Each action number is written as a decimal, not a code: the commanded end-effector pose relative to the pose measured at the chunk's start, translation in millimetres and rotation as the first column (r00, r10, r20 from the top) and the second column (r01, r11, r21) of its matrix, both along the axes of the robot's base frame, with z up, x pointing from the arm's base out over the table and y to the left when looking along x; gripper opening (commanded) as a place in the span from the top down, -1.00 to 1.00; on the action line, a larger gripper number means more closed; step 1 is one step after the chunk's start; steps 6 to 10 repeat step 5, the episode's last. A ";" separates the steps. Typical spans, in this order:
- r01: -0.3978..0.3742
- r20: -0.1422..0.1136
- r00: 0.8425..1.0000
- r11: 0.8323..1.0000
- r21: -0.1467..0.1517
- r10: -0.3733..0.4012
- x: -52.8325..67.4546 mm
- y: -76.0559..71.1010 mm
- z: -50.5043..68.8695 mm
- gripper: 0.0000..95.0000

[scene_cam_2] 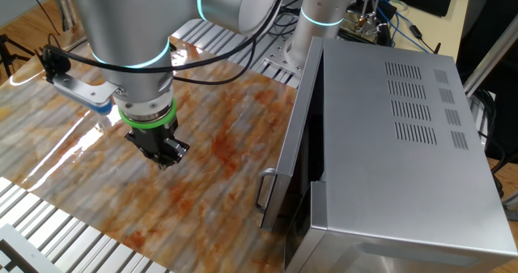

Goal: Open the microwave door

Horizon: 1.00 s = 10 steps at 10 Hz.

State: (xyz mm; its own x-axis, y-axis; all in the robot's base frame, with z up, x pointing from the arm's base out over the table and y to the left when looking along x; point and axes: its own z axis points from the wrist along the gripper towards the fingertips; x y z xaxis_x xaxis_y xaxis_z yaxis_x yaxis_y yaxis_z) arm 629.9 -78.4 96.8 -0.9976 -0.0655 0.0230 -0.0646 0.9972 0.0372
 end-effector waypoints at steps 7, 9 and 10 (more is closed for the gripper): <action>0.002 -0.004 1.000 1.000 0.003 -0.002 0.3 -0.1 1.3 1.00; 0.002 -0.004 1.000 1.000 0.003 -0.002 0.3 -0.1 1.3 1.00; 0.002 -0.004 1.000 1.000 0.003 -0.002 0.3 -0.1 1.3 1.00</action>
